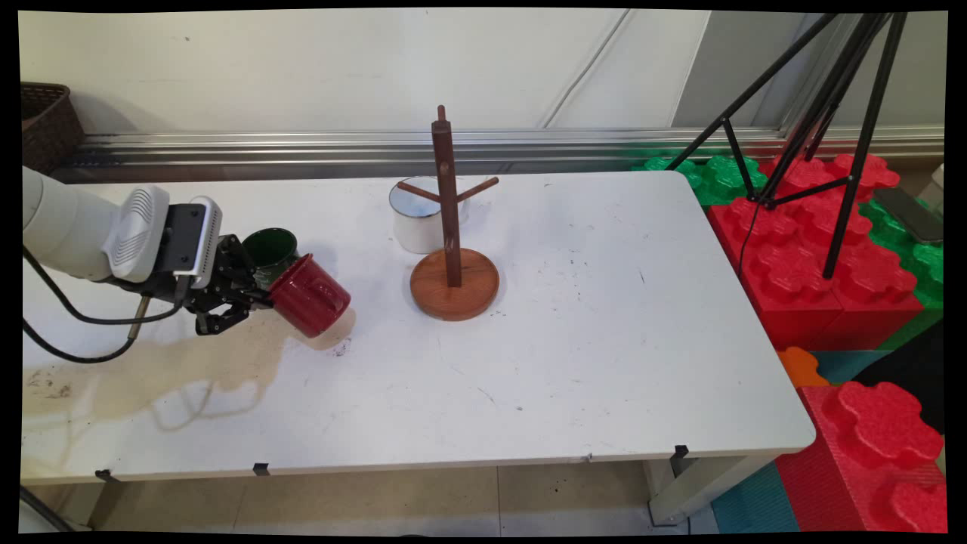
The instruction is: Place the picked object on the table
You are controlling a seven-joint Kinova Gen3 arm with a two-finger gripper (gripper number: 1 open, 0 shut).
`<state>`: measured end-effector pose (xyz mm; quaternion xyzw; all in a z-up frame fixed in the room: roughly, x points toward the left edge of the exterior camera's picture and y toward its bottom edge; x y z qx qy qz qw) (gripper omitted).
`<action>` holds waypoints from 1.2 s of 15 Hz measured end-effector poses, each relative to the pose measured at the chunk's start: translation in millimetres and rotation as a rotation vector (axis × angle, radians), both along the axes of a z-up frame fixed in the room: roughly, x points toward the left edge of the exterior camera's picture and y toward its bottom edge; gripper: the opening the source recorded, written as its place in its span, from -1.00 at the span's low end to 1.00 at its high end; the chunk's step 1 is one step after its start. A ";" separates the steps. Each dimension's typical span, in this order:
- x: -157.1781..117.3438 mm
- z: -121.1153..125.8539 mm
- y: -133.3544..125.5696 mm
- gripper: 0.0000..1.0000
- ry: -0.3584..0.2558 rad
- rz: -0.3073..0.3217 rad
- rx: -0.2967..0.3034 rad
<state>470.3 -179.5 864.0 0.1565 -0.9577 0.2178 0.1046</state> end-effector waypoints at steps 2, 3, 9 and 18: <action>-0.5 -3.8 -0.2 -1.00 -0.014 -0.016 -0.008; -0.7 -5.6 -0.4 -1.00 -0.022 -0.025 -0.013; -1.2 -13.7 -1.7 -1.00 -0.058 -0.065 -0.037; -2.4 -23.9 -2.2 -1.00 -0.082 -0.110 -0.050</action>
